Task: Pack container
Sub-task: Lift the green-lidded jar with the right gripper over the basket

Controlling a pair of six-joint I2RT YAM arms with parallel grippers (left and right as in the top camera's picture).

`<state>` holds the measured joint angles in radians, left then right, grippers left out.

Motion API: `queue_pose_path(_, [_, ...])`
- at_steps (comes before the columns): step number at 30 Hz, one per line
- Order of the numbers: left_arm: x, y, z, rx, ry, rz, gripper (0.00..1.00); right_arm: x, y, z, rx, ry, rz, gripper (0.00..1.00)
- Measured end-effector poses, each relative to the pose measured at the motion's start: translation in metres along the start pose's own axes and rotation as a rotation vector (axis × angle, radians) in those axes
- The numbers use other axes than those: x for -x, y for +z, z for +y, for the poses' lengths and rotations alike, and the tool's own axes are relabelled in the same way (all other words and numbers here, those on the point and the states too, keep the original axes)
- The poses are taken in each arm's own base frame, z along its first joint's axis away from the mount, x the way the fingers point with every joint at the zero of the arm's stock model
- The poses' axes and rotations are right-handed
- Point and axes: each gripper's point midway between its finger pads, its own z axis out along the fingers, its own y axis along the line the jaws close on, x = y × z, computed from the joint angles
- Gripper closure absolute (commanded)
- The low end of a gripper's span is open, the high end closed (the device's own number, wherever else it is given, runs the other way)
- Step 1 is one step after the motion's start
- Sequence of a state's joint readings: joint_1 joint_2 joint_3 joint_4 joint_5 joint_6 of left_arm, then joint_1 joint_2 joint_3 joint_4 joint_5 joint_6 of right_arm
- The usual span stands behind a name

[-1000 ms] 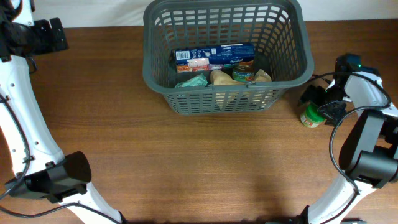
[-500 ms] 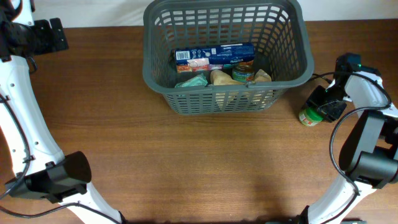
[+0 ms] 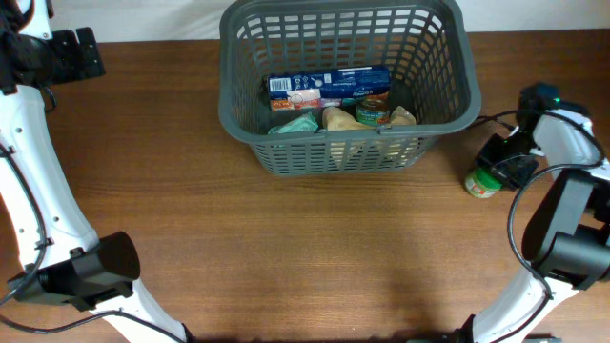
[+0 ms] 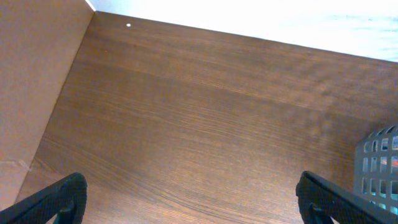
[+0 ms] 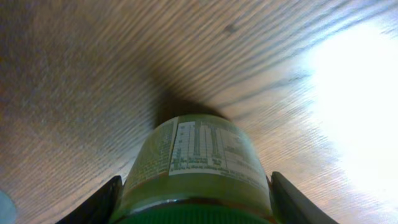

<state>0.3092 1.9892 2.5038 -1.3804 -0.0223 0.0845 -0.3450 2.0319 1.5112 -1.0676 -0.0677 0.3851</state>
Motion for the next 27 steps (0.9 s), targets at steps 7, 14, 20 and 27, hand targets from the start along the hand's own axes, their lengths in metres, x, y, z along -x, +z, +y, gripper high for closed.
queue_pose_path(7, [0.0,0.0,0.0,0.0,0.0,0.0,0.01,0.047,-0.102,0.003,0.048,0.032,-0.175,0.56])
queue_pose_path(14, [0.0,0.0,-0.001,-0.003,0.0,0.0,0.01,0.041,-0.277,0.052,0.201,-0.104,-0.553,0.55])
queue_pose_path(20, [0.0,0.0,-0.001,-0.004,0.0,0.0,0.01,-0.039,-0.389,0.125,0.398,-0.372,-0.816,0.56])
queue_pose_path(27, [0.0,0.0,-0.001,-0.003,0.0,-0.001,0.01,-0.101,-0.374,0.202,0.452,-0.618,-0.762,0.56])
